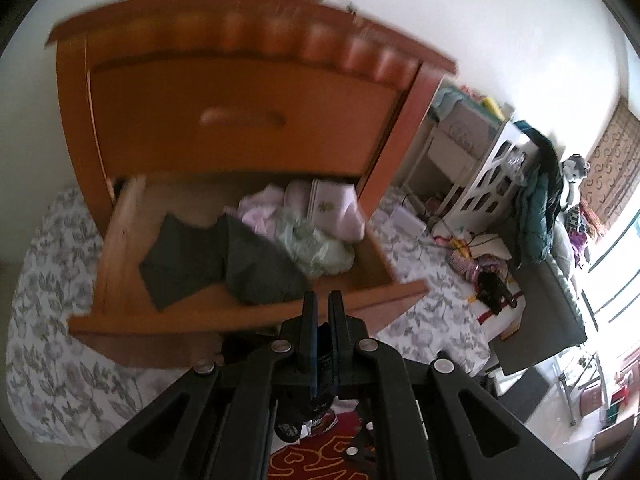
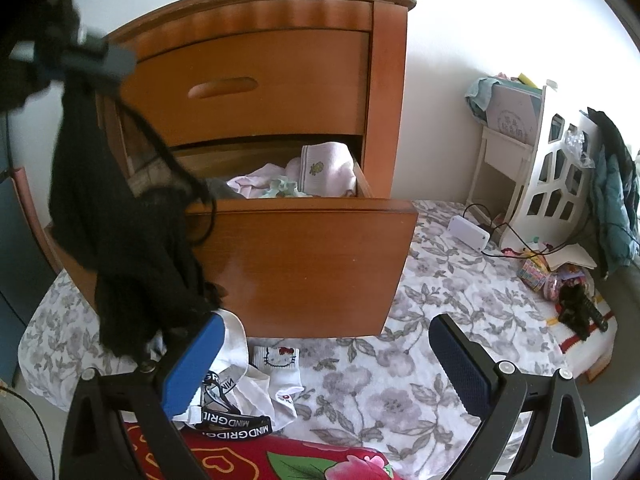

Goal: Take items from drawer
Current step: 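Lower the black cloth onto the bed and open the left gripper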

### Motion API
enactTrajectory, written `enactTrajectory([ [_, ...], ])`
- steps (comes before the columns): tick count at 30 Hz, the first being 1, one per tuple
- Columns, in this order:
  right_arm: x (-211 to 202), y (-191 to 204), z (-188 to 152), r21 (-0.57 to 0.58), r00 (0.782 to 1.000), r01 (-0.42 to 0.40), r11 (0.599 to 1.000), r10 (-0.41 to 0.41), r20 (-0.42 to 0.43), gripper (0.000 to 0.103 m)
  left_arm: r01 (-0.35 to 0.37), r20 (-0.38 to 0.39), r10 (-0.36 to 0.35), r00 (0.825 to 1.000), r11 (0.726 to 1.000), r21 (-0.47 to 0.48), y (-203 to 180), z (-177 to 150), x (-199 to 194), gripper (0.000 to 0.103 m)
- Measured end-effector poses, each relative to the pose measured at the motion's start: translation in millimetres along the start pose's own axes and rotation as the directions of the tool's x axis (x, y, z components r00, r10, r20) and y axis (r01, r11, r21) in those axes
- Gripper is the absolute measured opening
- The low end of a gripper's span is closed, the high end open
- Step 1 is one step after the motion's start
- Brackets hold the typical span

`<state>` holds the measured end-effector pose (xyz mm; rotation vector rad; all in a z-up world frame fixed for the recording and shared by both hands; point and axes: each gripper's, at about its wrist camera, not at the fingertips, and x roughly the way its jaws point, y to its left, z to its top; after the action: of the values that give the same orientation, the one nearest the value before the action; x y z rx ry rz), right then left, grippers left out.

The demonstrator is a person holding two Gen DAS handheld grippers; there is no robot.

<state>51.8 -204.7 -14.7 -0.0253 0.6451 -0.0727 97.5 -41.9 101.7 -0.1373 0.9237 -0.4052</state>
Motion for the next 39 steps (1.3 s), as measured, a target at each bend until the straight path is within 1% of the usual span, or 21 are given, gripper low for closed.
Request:
enactTrajectory([
  [3, 0, 0, 0, 0.0, 1.0, 0.001, 1.0, -0.001, -0.001, 0.103, -0.002, -0.056, 0.0, 0.998, 1.0, -0.028, 11, -15, 20, 0.005],
  [8, 0, 0, 0, 0.0, 1.0, 0.0, 1.0, 0.0, -0.001, 0.103, -0.022, -0.104, 0.014, 0.994, 0.997, -0.071, 28, -32, 42, 0.005],
  [17, 0, 0, 0, 0.0, 1.0, 0.0, 1.0, 0.0, -0.001, 0.103, -0.074, -0.15, 0.06, 0.987, 0.993, -0.091, 48, -59, 66, 0.005],
  [20, 0, 0, 0, -0.001, 1.0, 0.001, 1.0, -0.001, -0.001, 0.103, -0.095, -0.162, 0.08, 0.984, 0.992, -0.084, 52, -67, 72, 0.005],
  [25, 0, 0, 0, 0.0, 1.0, 0.0, 1.0, 0.0, -0.001, 0.103, -0.117, -0.173, 0.098, 0.98, 0.988, -0.1, 60, -79, 78, 0.005],
  [28, 1, 0, 0, -0.001, 1.0, 0.001, 1.0, -0.001, -0.003, 0.103, -0.127, -0.177, 0.105, 0.979, 0.985, -0.118, 65, -86, 82, 0.005],
  [33, 1, 1, -1, -0.001, 1.0, 0.001, 1.0, -0.001, -0.004, 0.103, -0.129, -0.194, 0.095, 0.976, 0.977, -0.17, 73, -99, 91, 0.005],
  [39, 1, 1, -1, -0.002, 1.0, 0.001, 1.0, -0.001, -0.005, 0.103, -0.139, -0.21, 0.1, 0.973, 0.973, -0.182, 74, -108, 97, 0.005],
])
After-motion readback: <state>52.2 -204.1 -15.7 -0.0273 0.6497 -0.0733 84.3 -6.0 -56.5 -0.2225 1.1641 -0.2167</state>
